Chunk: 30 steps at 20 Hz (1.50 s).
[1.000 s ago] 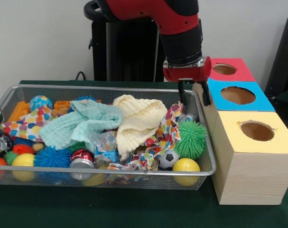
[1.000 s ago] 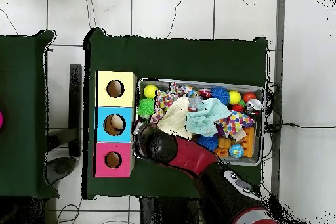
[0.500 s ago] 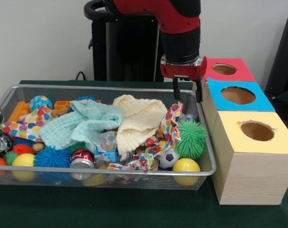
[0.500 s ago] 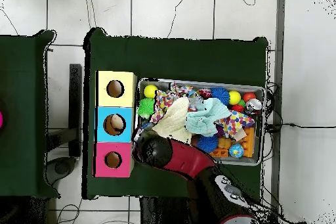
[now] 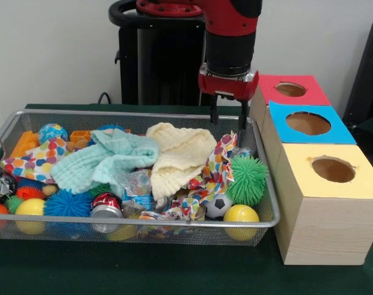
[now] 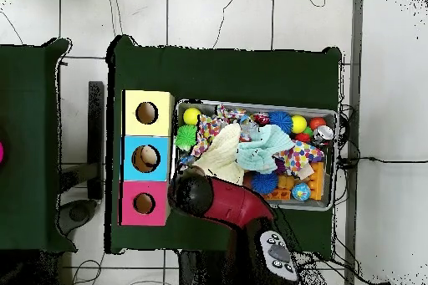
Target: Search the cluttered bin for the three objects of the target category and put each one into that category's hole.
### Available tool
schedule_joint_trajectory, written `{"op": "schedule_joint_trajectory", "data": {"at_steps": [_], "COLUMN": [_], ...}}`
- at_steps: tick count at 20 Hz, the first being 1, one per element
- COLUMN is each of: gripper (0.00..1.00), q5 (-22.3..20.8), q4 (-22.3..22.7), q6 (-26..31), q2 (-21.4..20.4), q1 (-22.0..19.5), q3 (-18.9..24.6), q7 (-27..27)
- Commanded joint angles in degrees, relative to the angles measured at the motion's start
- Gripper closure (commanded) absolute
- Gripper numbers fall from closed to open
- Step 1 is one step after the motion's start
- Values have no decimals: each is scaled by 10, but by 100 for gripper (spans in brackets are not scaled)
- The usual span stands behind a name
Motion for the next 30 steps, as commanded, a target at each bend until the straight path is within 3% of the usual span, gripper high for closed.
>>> {"op": "schedule_joint_trajectory", "data": {"at_steps": [1, 4, 6, 13, 19, 30], "gripper": [0, 0, 0, 0, 0, 0], "q5": [15, 23, 32, 35, 14, 7], "q4": [-76, -94, -90, -38, -18, 0], "q6": [30, 6, -34, -159, -197, -215], "q2": [2, 17, 20, 17, 34, 52], "q1": [14, 34, 34, -48, -111, -161], "q3": [-59, -88, -85, 40, 132, 201], "q7": [109, 123, 132, 144, 143, 143]}}
